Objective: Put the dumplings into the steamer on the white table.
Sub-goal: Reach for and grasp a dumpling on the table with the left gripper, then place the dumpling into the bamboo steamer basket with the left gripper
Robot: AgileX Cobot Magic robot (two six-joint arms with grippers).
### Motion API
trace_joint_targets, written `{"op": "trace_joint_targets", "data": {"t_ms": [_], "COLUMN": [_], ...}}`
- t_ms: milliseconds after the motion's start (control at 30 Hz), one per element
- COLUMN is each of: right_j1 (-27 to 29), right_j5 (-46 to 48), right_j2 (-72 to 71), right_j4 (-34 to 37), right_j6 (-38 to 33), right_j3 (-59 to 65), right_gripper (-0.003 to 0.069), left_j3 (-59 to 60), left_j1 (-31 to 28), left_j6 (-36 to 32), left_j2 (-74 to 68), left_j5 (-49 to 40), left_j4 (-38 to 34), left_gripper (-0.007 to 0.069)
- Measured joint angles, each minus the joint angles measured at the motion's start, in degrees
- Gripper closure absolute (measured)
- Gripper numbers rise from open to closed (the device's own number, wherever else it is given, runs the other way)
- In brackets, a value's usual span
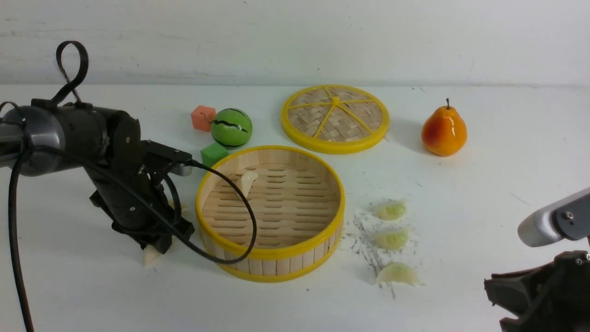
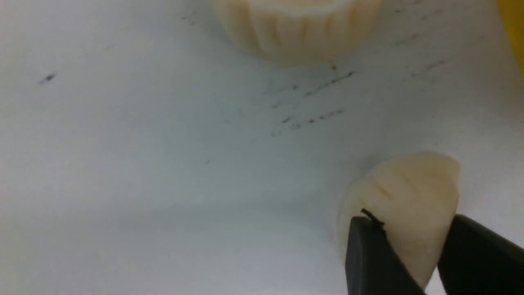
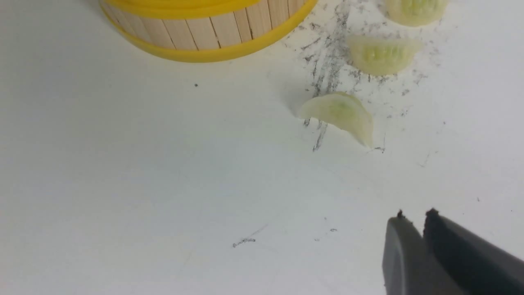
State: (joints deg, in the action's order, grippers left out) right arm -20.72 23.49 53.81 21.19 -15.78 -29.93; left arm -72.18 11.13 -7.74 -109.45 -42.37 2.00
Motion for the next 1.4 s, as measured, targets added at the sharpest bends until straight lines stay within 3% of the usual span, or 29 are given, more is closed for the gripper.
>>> {"op": "trace_joint_targets", "data": {"t_ms": [333, 533, 667, 867, 1033, 1400], "right_j1": [0.0, 0.0, 0.0, 0.0, 0.0, 0.0], "right_j5": [0.0, -0.4, -0.9, -0.9, -0.9, -0.9], "right_j2": [0.0, 0.0, 0.0, 0.0, 0.0, 0.0], "right_j4": [0.0, 0.0, 0.0, 0.0, 0.0, 0.0], "right_j6": [0.0, 0.0, 0.0, 0.0, 0.0, 0.0], "right_j3": [0.0, 0.0, 0.0, 0.0, 0.0, 0.0], "right_gripper": [0.0583, 0.0575, 0.0573, 0.0565, 0.056, 0.0548], "left_j3": [-5.2, -15.7, -19.9, -25.2, -31.4, -33.7], "left_j1": [0.0, 0.9, 5.1, 10.5, 12.6, 12.6], "left_j6": [9.7, 10.4, 11.3, 17.8, 25.0, 27.1], "left_j2": [7.1, 9.3, 6.9, -2.2, -11.6, -16.7], "left_j5": [-6.6, -10.1, -7.4, -6.1, -5.7, -4.6], "left_j4": [0.1, -16.3, -20.1, -16.4, -8.9, -6.8], "left_gripper": [0.0416, 0.0416, 0.0419, 0.0419, 0.0419, 0.0415]}}
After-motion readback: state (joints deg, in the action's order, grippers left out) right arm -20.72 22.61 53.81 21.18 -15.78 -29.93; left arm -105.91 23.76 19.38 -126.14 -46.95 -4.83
